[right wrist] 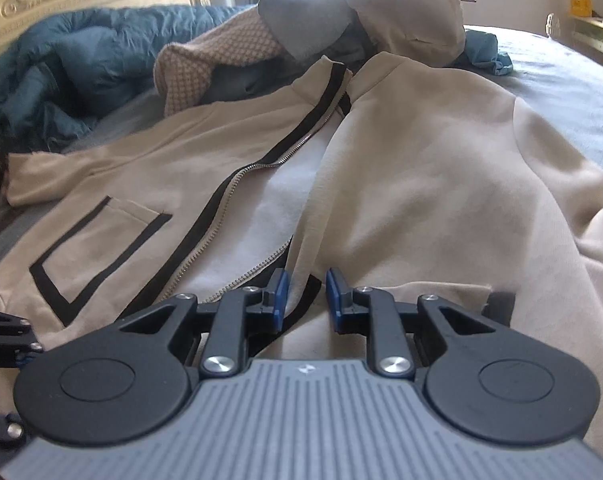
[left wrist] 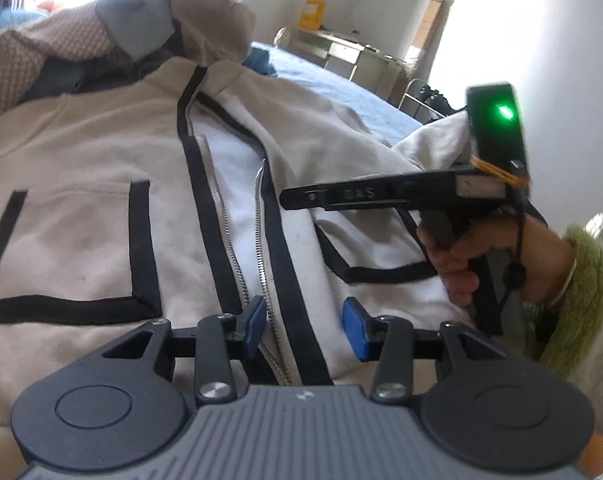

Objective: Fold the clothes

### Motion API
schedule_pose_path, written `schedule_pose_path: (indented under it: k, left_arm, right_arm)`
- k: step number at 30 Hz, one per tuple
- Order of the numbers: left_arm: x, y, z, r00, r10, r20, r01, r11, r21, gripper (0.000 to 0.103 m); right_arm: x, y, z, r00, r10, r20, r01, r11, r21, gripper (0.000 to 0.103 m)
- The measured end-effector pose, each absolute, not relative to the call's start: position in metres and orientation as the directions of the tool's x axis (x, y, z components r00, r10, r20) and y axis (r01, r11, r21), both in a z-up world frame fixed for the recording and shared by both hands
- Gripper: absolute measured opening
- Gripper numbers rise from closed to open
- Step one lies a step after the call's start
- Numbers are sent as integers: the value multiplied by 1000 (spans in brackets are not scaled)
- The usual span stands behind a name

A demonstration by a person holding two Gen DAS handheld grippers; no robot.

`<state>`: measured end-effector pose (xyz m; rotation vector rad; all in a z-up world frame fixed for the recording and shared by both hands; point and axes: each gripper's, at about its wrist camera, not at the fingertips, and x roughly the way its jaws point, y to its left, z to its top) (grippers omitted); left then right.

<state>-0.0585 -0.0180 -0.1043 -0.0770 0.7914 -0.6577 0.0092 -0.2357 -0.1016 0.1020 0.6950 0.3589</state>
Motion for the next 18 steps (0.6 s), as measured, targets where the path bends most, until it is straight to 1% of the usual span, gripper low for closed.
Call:
schedule_pose_path:
  k: [7,10,12,13,14,15,18]
  left_arm:
    - [-15,-23,-110,443,-600,-667,488,785,-382,44]
    - [3,-19,-114,395,-641,-658,461,758,-462,46]
    - [13,-12,-118,360,-680,-639,418,730,-540,46]
    - [17,-7,-120,343,-700,-627,389,713,-583,45]
    - [20,-1,-122,326,-720,-612,352,693,-629,40]
    - [21,5,-124,313,-742,-593,313,670,-674,38]
    - [23,24,-131,283,-805,-522,195,581,-790,36]
  right_arm:
    - [8,-246,-108,717,404,-569,-293,914,281,19]
    - [8,-249,-110,717,416,-559,-294,908,298,19]
    - [8,-250,-111,717,423,-553,-295,904,309,19]
    - [8,-251,-111,717,427,-551,-295,902,315,19]
    - [8,-252,-112,717,431,-548,-295,900,323,19]
    - [8,-252,-112,718,434,-544,-294,897,329,19]
    - [7,-253,-112,718,440,-539,-292,894,340,18]
